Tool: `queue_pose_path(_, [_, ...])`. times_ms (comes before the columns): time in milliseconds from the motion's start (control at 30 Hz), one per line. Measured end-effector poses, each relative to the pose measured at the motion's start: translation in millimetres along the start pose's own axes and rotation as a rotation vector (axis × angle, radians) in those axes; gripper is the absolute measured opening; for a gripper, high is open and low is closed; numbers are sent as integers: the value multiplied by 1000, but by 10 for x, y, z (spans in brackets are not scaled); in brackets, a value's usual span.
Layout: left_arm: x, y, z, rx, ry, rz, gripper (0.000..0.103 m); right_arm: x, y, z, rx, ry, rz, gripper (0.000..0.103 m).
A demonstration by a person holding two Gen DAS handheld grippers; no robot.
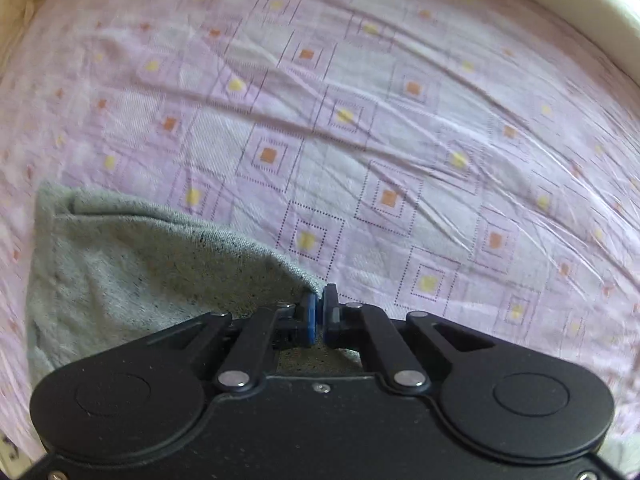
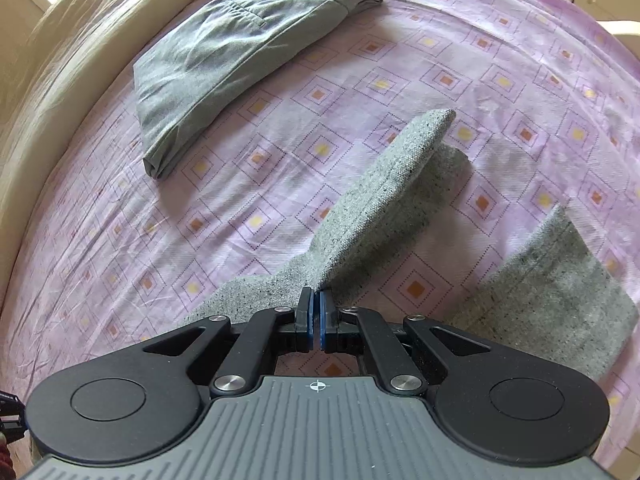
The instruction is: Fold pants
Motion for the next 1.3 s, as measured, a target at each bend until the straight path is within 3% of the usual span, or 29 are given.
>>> queue_pose_path(100, [-336,17,116,45,84,26,4,-154,-106,-137,-22,51,-47,3])
queue_pose_path(267, [-1072,-128,229,60,231,130,4,-694,-252,-323,-72,186,-176,3])
queue_pose_path(433, [-1619,-445,814,110,361,205,4,-1254,-70,-78,-116,279,-242,3])
queue_pose_path(567, [-1596,-704,1490,164,345,177,4,-1292,289,394,-96,228,-193,3])
queue_pose_path(800, [-783,-1000,2487,203,141,27,4,-504,1025,1289,-55,-18,20,3])
queue_pose_path(900, [-550,-1046,2614,152,86,13,4,-486,1097,1377,-26,-27,2,6])
queue_pose_path(1000, [-506,-1029,2584,126,89,-4,4,-603,1150,1257,4,31,-69,8])
queue_pose_path(1133, [-540,-966,2489,122,99,-22,4,-602,1335,1012,70,72,-57,11])
queue_pose_path(1233, [-565,-922,2460,120,104,-41,4,-457,1486,911,138,48,-59,12])
queue_pose_path(1300, [-567,-917,2478,123,104,-59,4,-280,1517,868,186,-13,-25,12])
Point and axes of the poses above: each gripper's, at about its wrist camera, not at the fingertips, and x roughly the way its jaws point, y to its right, z to its underside, the point moved 5 cm from there along x, roughly the way its jaws point, and after that the axes turned 4 degrees about z, right-handed, at the moved point
